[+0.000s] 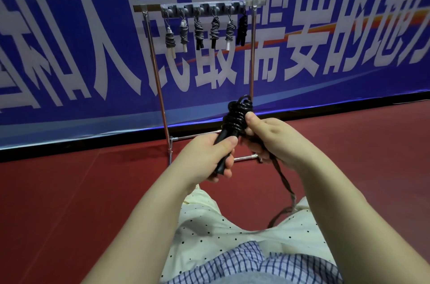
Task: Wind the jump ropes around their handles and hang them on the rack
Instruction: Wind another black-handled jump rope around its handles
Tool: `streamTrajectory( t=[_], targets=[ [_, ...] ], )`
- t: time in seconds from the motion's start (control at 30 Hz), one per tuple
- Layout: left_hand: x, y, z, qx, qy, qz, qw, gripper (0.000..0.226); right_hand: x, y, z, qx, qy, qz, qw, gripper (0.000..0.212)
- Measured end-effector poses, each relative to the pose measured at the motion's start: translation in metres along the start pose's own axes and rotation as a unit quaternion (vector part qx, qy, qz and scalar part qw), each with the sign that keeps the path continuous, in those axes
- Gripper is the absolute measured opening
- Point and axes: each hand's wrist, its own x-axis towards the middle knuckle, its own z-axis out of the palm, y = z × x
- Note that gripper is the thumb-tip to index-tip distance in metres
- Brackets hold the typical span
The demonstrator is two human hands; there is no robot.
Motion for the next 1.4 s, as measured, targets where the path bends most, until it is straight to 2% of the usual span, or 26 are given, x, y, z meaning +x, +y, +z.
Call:
streamTrajectory(
  t=[0.17, 0.23, 0.37, 0.5, 0.57, 0.6, 0.67, 0.73, 0.77, 0.83, 0.93, 1.03, 1.17, 1.3, 1.4],
  targets=[
    [0.007, 0.002, -0.005, 0.060, 0.048, 0.008, 0.997, 0.023, -0.003, -0.004, 0.015, -0.101, 0.095, -0.021, 0.990, 0.055],
    [0.011, 0.004, -0.009, 0.083, 0.061, -0.002, 0.995, 0.023, -0.005, -0.006, 0.022, -0.113, 0.107, -0.019, 0.988, 0.058],
    [0.013, 0.005, -0.010, 0.174, 0.069, 0.004, 0.982, 0.021, -0.005, -0.004, 0.025, -0.067, 0.097, 0.020, 0.993, 0.069],
    [0.009, 0.009, -0.003, 0.363, 0.090, 0.061, 0.926, 0.022, -0.005, -0.003, 0.026, 0.061, 0.070, 0.065, 0.994, 0.068],
    [0.007, 0.010, -0.003, 0.412, 0.104, 0.078, 0.902, 0.022, -0.004, -0.002, 0.029, 0.092, 0.071, 0.072, 0.991, 0.064],
    [0.006, 0.010, -0.005, 0.411, 0.098, 0.078, 0.903, 0.022, -0.002, -0.001, 0.030, 0.099, 0.075, 0.071, 0.990, 0.061],
    [0.004, 0.009, -0.008, 0.330, 0.053, 0.064, 0.940, 0.021, 0.002, 0.000, 0.032, 0.128, 0.087, 0.065, 0.986, 0.052],
    [-0.001, 0.009, -0.010, 0.153, -0.002, 0.035, 0.988, 0.020, 0.003, 0.000, 0.032, 0.191, 0.088, 0.046, 0.976, 0.044],
    [-0.003, 0.009, -0.010, 0.054, -0.026, 0.011, 0.998, 0.021, 0.004, 0.000, 0.031, 0.232, 0.084, 0.031, 0.969, 0.042],
    [-0.008, 0.009, -0.010, -0.098, -0.078, -0.039, 0.991, 0.036, 0.005, 0.001, 0.030, 0.305, 0.074, -0.007, 0.949, 0.040],
    [-0.010, 0.007, -0.010, -0.197, -0.178, -0.078, 0.961, 0.056, 0.006, 0.004, 0.030, 0.352, 0.054, -0.076, 0.931, 0.043],
    [-0.012, 0.007, -0.008, -0.222, -0.190, -0.076, 0.953, 0.049, 0.009, 0.006, 0.030, 0.350, 0.045, -0.111, 0.929, 0.053],
    [-0.011, 0.007, -0.008, -0.220, -0.153, -0.061, 0.961, 0.038, 0.012, 0.009, 0.027, 0.314, 0.008, -0.103, 0.944, 0.047],
    [-0.009, 0.007, -0.009, -0.167, -0.087, -0.027, 0.982, 0.036, 0.015, 0.012, 0.025, 0.283, -0.034, -0.072, 0.956, 0.055],
    [-0.006, 0.005, -0.008, -0.118, -0.034, -0.010, 0.992, 0.031, 0.016, 0.015, 0.025, 0.229, -0.026, -0.044, 0.972, 0.062]
  ],
)
